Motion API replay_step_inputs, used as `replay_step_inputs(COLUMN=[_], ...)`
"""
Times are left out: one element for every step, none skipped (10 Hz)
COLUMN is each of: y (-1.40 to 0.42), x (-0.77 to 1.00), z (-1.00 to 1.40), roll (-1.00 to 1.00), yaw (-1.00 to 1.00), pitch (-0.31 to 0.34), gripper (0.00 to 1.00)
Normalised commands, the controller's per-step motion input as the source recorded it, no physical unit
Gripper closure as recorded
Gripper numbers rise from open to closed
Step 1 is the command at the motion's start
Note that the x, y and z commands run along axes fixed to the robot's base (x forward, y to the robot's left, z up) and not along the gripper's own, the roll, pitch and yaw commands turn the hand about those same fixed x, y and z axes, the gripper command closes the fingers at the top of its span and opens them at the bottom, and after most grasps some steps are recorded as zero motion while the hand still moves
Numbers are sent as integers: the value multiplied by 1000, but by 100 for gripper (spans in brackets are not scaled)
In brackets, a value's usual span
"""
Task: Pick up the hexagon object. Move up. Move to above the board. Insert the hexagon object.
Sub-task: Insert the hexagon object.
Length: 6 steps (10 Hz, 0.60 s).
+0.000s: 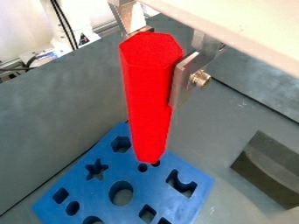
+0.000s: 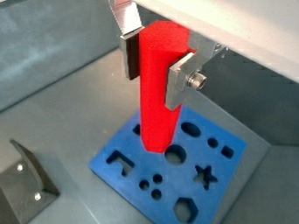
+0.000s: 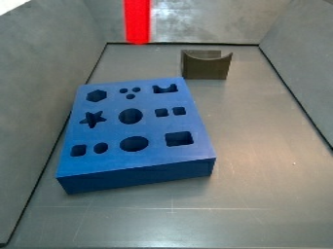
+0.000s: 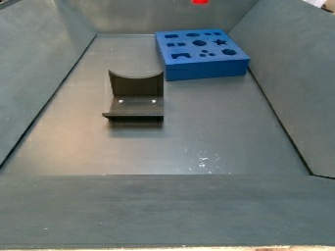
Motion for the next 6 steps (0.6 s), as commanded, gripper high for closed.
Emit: replay_step_inputs(y=[711,703,614,57,-137,57], x=[-911,-923,-931,-583,-86,0], z=[-989,-951,-880,-737,-429,-34], roll=[-53,-99,-139,-141,-123,0], yaw=[60,80,183,623,709,0], pitch=[-96,-76,-50,0,34,0], gripper=[100,100,100,100,100,100])
